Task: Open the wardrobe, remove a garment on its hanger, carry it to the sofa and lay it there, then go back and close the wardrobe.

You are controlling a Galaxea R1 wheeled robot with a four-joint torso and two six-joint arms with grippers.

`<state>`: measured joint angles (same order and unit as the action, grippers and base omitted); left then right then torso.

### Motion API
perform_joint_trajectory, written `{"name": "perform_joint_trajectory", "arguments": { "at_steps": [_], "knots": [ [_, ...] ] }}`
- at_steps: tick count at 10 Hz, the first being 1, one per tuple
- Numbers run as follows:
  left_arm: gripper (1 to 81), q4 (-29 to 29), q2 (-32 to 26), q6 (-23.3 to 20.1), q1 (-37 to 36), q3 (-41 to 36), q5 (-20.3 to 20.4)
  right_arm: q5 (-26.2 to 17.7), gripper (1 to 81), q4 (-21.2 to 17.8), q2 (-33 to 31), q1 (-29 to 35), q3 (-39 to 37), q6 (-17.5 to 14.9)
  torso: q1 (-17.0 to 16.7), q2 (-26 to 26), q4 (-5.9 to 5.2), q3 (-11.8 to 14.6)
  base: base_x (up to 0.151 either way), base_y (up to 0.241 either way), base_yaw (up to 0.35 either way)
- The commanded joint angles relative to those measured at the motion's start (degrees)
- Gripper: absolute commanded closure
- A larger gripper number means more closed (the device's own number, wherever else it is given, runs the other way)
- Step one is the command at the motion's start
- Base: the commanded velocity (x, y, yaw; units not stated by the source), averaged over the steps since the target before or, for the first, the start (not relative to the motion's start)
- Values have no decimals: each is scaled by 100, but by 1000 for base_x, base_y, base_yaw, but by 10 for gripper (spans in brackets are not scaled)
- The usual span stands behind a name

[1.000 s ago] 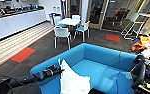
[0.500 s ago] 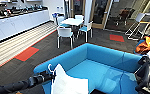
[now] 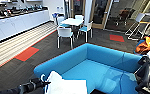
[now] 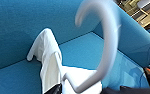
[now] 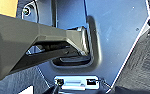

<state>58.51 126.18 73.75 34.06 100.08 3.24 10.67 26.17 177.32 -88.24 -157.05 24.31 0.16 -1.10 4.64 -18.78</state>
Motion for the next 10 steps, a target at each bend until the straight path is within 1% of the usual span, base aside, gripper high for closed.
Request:
{"name": "perform_joint_trajectory", "arguments": {
  "at_steps": [1, 3, 5, 6, 7, 8, 9, 10],
  "knots": [
    [10, 195, -207, -45, -431, -67, -8, -293, 10, 10, 34, -6, 27, -5, 0, 0, 0, 0, 0, 0, 0],
    [10, 371, -207, -45, -159, -33, -8, -293, 10, 2, 34, -6, 27, -5, 0, 0, 0, 0, 0, 0, 0],
    [10, 607, -181, -80, 340, 116, 10, -293, 10, 2, 34, -14, 35, -5, 0, 0, 0, 0, 0, 0, 0],
    [10, 784, -84, -151, 763, 240, 45, -284, 10, 2, 34, -6, 35, -5, 0, 0, 0, 0, 0, 0, 0],
    [10, 1003, 169, -159, 1353, 519, 62, -284, 10, 2, 34, -15, 27, -5, 0, 0, 0, 0, 0, 0, 0],
    [10, 1153, 434, -159, 1913, 873, 71, -284, 10, -7, 34, -15, 35, -5, 0, 0, 0, 0, 0, 0, 0],
    [10, 1276, 716, -159, 2326, 1356, 98, -284, 10, -7, 34, -6, 35, -5, 0, 0, 0, 0, 0, 0, 0],
    [10, 1320, 882, -159, 2661, 1645, 89, -284, 10, -7, 34, -14, 35, -5, 0, 0, 0, 0, 0, 0, 0]
  ]
}}
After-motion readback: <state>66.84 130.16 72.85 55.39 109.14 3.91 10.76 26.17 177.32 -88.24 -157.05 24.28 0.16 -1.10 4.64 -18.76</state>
